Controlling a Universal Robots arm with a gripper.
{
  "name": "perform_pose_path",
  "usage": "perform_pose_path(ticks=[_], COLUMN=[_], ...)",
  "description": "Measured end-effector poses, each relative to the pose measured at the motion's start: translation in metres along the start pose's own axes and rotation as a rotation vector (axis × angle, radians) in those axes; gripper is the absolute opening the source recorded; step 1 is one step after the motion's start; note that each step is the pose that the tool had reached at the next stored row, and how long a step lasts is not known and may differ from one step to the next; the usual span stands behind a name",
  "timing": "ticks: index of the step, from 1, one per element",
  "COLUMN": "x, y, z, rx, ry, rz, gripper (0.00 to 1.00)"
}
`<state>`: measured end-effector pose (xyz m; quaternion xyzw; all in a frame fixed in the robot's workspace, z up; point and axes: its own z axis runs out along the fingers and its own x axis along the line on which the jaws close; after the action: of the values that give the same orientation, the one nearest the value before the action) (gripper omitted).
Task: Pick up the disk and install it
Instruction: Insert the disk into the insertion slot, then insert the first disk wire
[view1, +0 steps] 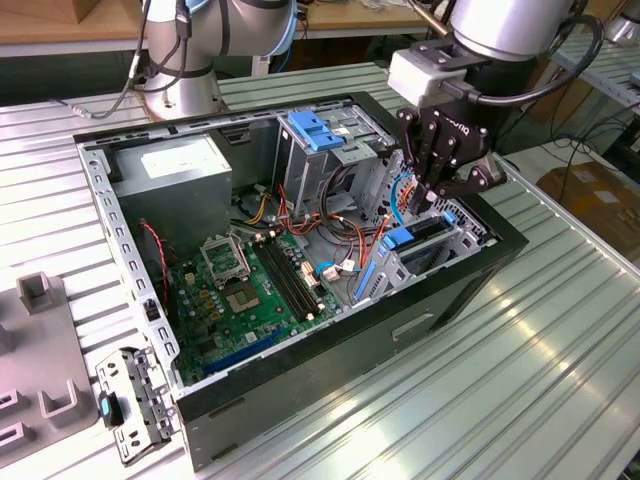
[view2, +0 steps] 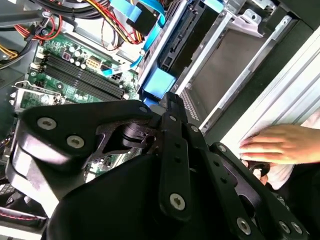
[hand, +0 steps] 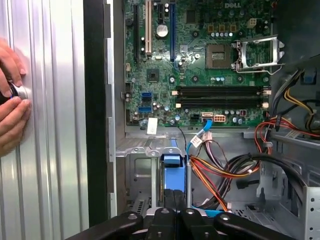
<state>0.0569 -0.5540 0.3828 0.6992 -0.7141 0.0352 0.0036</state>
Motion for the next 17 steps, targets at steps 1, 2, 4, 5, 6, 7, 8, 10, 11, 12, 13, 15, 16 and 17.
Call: perform_pose_path(ticks=[1, 2, 4, 5, 6, 7, 8, 10, 11, 12, 13, 15, 16, 17], x=[-0.0001, -0.0001, -0.0001, -0.0001, -0.0001, -0.0001, -0.0001, -0.0001, -0.0001, -0.0001, -0.0001, -0.0001, -0.0001, -0.0001], y=[0.0000, 0.0000, 0.0000, 0.0001, 0.0000, 0.0000, 0.0000, 0.0000, 0.0000, 0.0000, 0.0001, 0.0000, -0.0003, -0.0014], z=[0.0014, 0.0014, 0.0015, 0.0016, 0.0016, 0.0015, 0.0015, 0.0015, 0.0016, 0.0016, 0.0015, 0.0016, 0.0017, 0.0016], rx=[0.0009, 0.0009, 0.0009, 0.0010, 0.0010, 0.0010, 0.0010, 0.0011, 0.0011, 0.0011, 0.0011, 0.0011, 0.0011, 0.0012], ry=[0.0001, 0.0002, 0.0000, -0.0001, -0.0001, 0.0000, 0.0000, 0.0000, -0.0001, -0.0001, 0.0000, 0.0003, 0.0012, 0.0015], rz=[0.000, 0.000, 0.000, 0.000, 0.000, 0.000, 0.000, 0.000, 0.000, 0.000, 0.000, 0.000, 0.000, 0.000], gripper=[0.11, 0.11, 0.11, 0.11, 0.11, 0.11, 0.11, 0.11, 0.11, 0.11, 0.11, 0.11, 0.11, 0.11])
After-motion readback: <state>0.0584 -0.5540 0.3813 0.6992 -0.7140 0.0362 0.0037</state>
